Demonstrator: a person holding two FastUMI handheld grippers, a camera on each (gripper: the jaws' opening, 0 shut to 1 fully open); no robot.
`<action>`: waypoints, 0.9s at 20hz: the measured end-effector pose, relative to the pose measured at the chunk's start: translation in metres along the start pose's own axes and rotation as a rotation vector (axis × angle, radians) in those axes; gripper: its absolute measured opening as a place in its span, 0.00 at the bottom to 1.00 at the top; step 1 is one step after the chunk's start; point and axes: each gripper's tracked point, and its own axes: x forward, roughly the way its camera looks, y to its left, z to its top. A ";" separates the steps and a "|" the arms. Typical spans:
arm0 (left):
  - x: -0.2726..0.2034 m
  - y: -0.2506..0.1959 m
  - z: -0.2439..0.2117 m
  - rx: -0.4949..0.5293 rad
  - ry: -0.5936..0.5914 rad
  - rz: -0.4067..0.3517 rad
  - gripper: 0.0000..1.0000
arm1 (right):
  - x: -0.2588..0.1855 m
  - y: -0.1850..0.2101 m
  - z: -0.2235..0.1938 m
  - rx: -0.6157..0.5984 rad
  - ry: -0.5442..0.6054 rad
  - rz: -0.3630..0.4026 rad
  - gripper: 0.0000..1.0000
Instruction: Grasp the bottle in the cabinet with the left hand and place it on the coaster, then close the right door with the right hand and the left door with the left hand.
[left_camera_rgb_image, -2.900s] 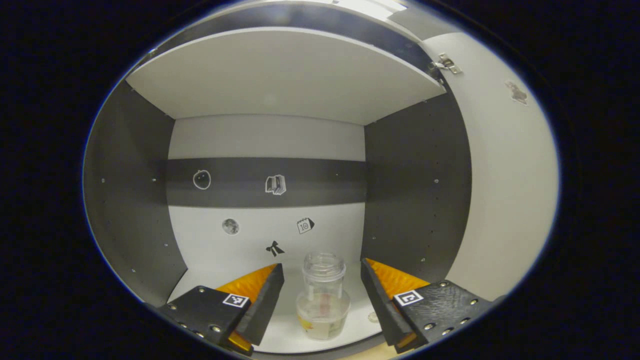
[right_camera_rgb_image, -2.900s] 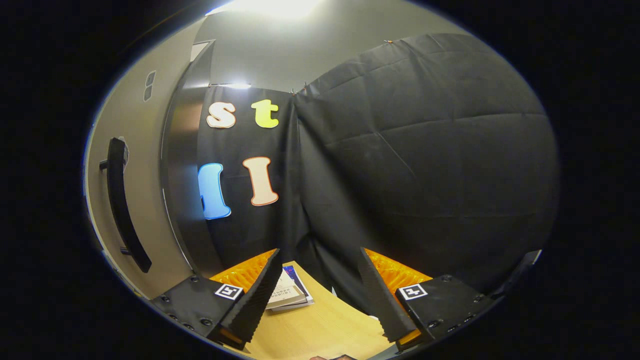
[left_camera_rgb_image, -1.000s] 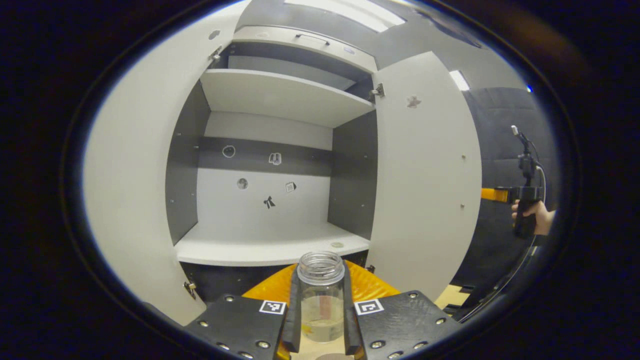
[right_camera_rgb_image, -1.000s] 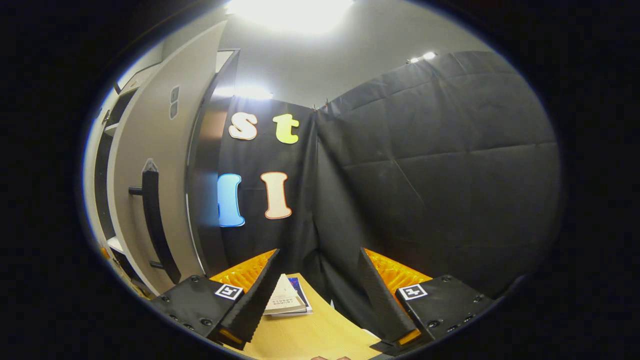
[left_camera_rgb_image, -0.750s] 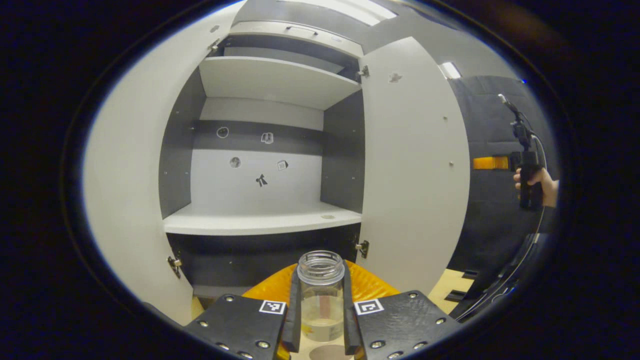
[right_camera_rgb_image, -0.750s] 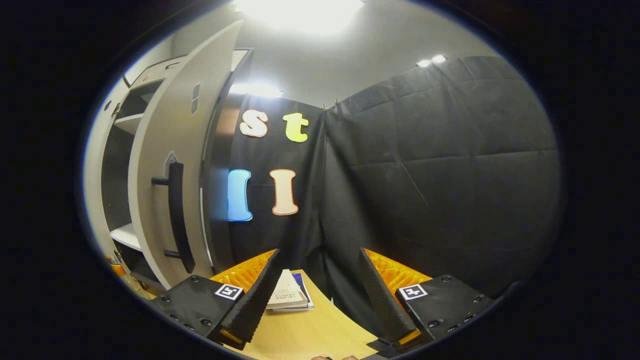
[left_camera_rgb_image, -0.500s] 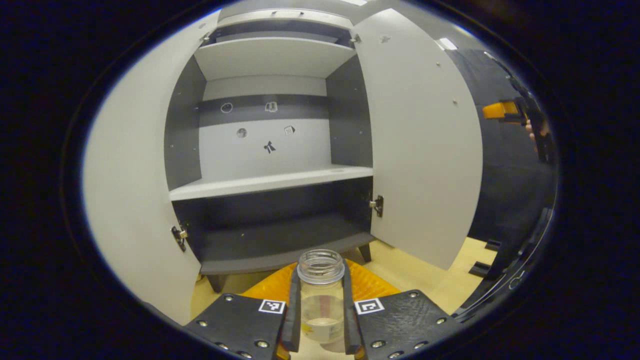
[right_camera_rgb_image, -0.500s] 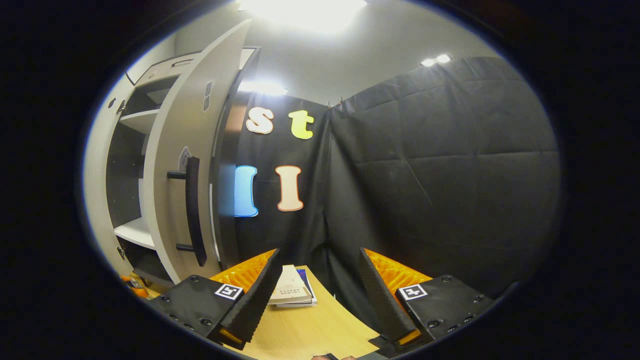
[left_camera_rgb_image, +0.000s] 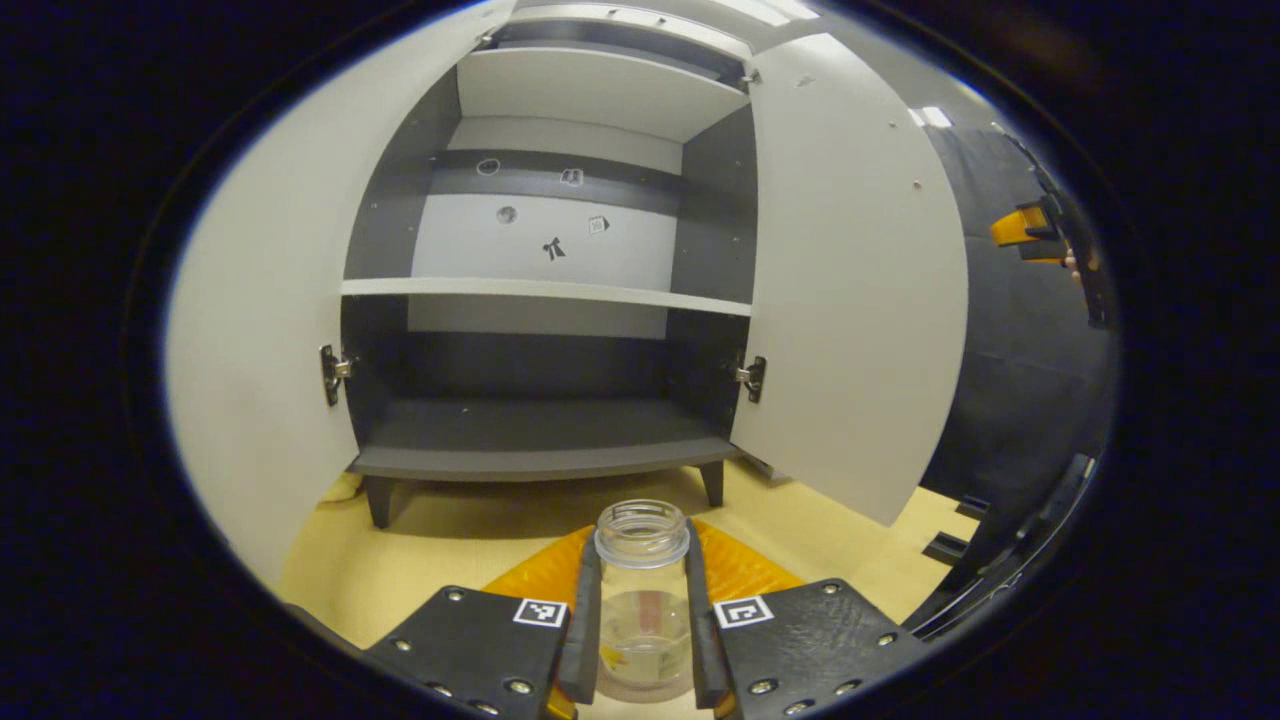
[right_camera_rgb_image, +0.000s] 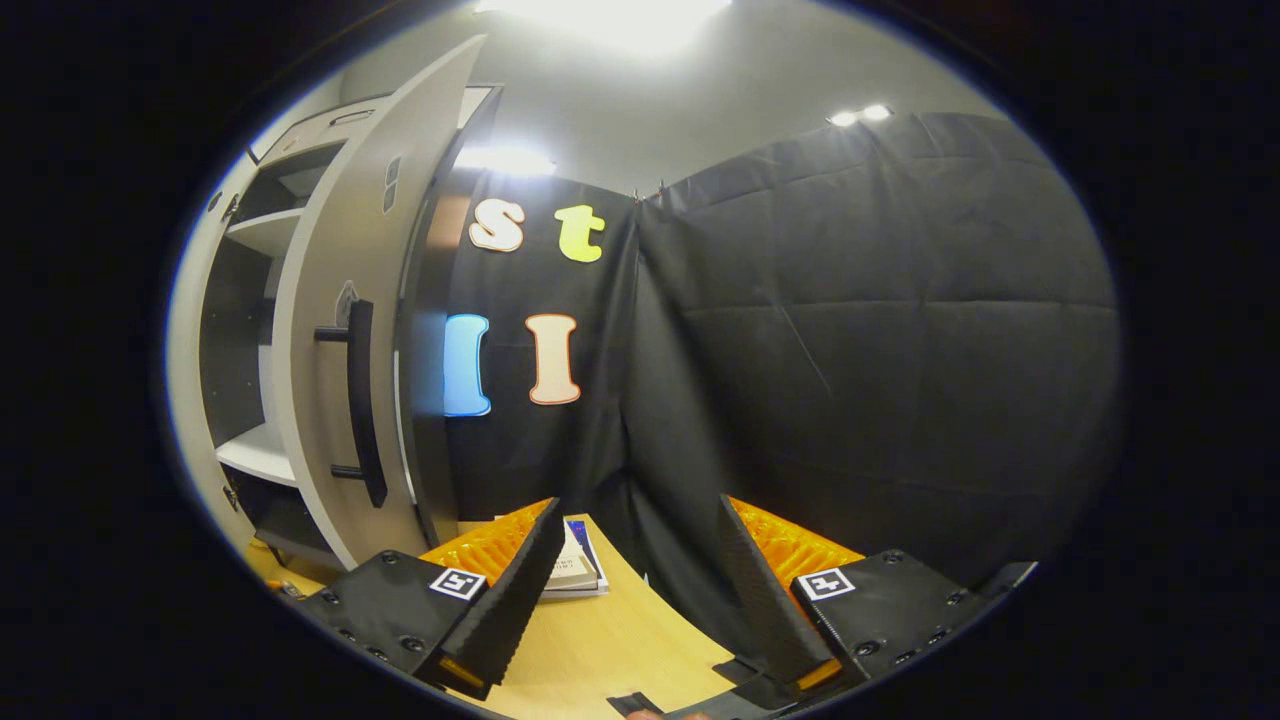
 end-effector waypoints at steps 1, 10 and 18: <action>0.000 -0.001 -0.004 0.010 0.001 0.002 0.41 | -0.001 0.000 -0.001 -0.002 0.002 -0.001 0.97; -0.014 -0.024 -0.018 0.106 0.044 -0.035 0.51 | -0.012 0.005 0.013 -0.054 -0.042 -0.018 0.97; -0.055 -0.022 0.029 0.023 -0.003 -0.037 0.96 | -0.011 0.021 0.010 -0.022 -0.030 0.035 0.96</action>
